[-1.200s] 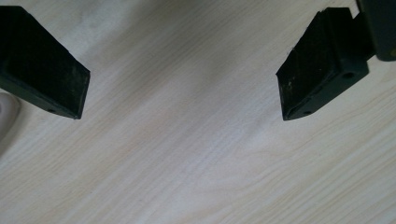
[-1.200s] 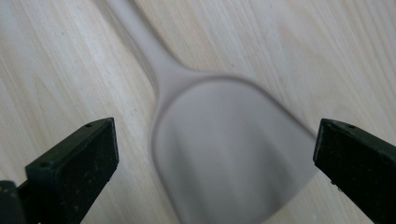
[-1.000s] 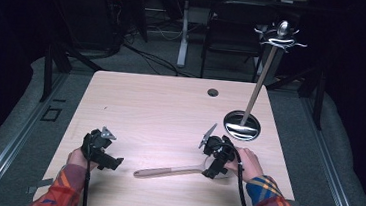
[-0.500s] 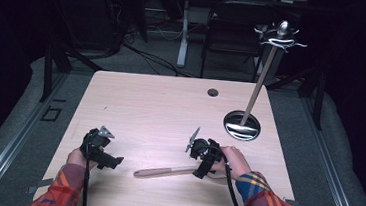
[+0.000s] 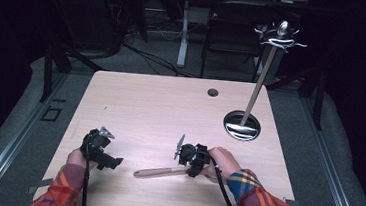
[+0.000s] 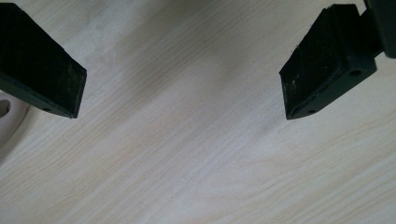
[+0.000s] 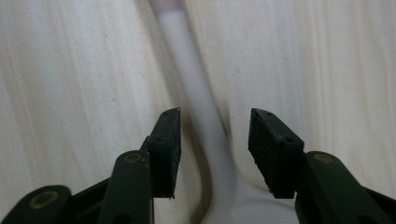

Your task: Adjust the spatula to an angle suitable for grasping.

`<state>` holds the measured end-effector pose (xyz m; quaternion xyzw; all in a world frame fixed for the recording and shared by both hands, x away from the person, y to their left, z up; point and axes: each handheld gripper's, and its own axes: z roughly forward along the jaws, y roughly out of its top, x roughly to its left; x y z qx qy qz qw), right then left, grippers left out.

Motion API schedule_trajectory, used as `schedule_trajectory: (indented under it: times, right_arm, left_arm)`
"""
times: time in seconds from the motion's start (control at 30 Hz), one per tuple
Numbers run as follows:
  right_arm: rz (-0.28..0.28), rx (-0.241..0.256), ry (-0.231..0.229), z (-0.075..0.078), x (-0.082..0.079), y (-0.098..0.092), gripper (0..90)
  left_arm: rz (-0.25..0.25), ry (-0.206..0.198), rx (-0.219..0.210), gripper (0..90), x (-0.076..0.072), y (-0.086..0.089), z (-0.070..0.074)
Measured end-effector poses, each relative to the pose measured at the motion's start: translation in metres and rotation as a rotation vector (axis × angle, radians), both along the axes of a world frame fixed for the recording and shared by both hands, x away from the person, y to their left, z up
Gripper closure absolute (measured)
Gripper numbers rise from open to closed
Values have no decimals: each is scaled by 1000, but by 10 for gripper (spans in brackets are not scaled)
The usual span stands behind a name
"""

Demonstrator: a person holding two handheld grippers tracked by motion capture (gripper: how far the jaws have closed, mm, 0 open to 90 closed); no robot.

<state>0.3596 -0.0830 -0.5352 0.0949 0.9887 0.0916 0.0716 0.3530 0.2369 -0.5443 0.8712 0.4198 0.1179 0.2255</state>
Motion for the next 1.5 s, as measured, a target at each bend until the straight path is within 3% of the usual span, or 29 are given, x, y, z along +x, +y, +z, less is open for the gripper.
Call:
schedule_trajectory:
  times: [0.17,0.37,0.8,1.13,1.5]
  right_arm:
    - [55,-31,-12,-5,-1,12,635]
    - [96,-45,29,-8,3,18,723]
    - [108,-46,16,-9,3,17,756]
    - [3,-17,28,-2,12,6,781]
    - [-205,0,65,4,28,-12,782]
  left_arm:
    - [-1,-3,-3,1,-1,-1,1]
    - [3,0,-8,1,0,1,0]
    - [-10,3,-6,1,1,-1,-1]
    - [-19,-4,-3,1,1,-3,1]
    - [-34,2,4,1,3,-5,-1]
